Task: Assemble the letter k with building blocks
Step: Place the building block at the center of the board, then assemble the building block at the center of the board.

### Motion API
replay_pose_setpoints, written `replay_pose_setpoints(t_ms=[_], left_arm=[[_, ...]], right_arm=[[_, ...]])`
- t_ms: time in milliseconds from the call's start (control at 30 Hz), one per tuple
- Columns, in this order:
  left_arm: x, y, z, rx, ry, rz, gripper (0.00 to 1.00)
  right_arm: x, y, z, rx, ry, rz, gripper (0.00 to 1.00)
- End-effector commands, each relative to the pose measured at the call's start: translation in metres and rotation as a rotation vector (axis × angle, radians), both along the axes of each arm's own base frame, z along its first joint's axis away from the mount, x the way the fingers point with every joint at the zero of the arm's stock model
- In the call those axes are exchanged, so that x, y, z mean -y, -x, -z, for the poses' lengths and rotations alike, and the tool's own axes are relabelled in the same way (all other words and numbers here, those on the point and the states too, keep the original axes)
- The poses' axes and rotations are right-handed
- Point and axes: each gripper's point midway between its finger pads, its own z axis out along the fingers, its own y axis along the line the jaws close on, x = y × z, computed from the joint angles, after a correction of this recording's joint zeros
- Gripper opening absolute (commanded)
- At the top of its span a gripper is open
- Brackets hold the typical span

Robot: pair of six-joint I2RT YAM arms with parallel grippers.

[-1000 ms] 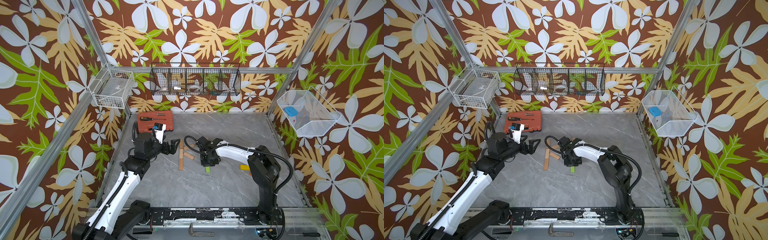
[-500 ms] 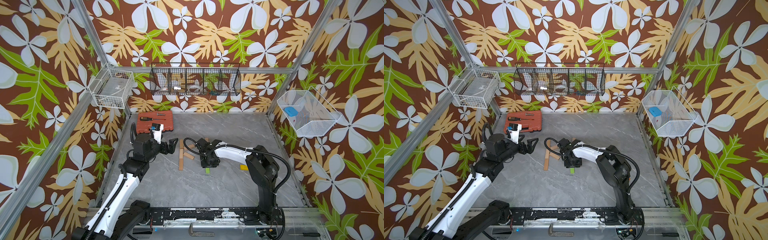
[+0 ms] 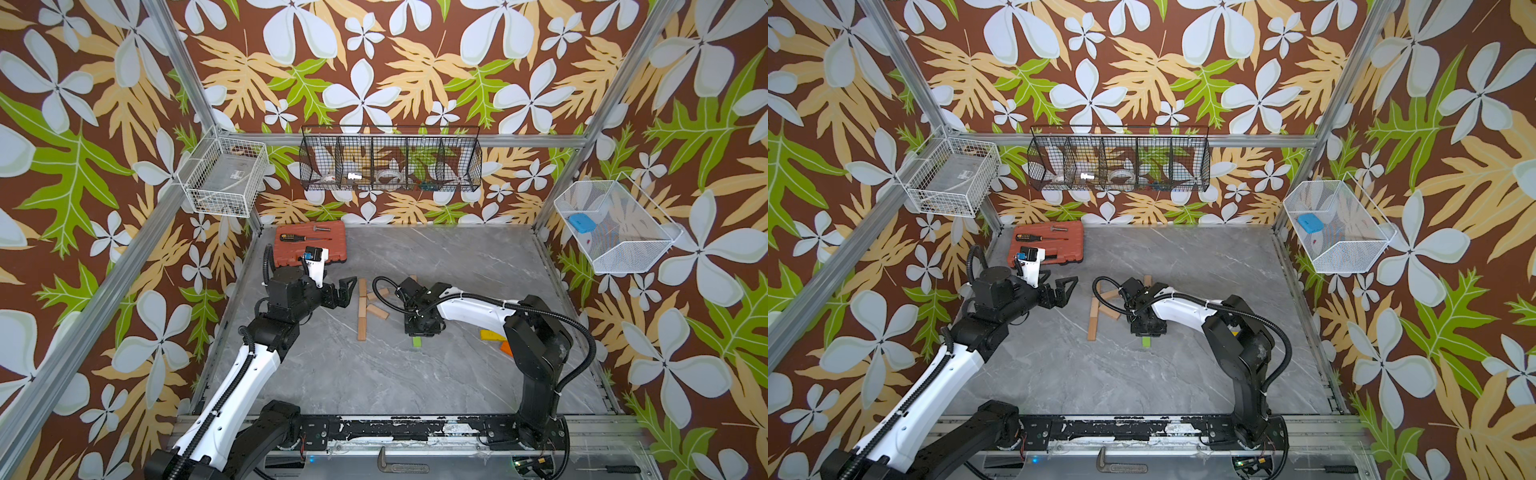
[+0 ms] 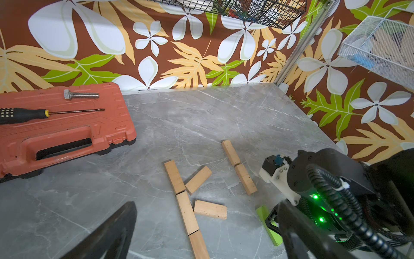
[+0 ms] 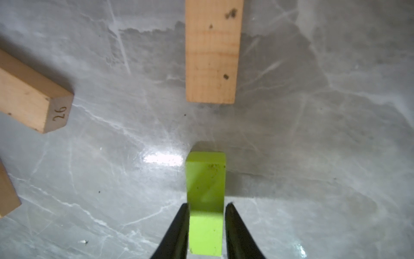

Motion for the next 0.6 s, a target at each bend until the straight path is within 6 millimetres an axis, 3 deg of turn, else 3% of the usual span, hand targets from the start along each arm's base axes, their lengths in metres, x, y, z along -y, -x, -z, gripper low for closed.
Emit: replay_pose_setpoints(t_ms=[0, 567], left_arm=[[0.0007, -0.0022, -0.008, 0.026, 0.009, 0.004, 1.0], [0.001, -0.0031, -0.0056, 0.017, 0.008, 0.005, 1.0]], right_arm=[[-0.001, -0.0004, 0.0012, 0.001, -0.011, 0.019, 0.31], [0.0031, -0.0041, 0.0094, 0.011, 0.021, 0.041, 0.25]])
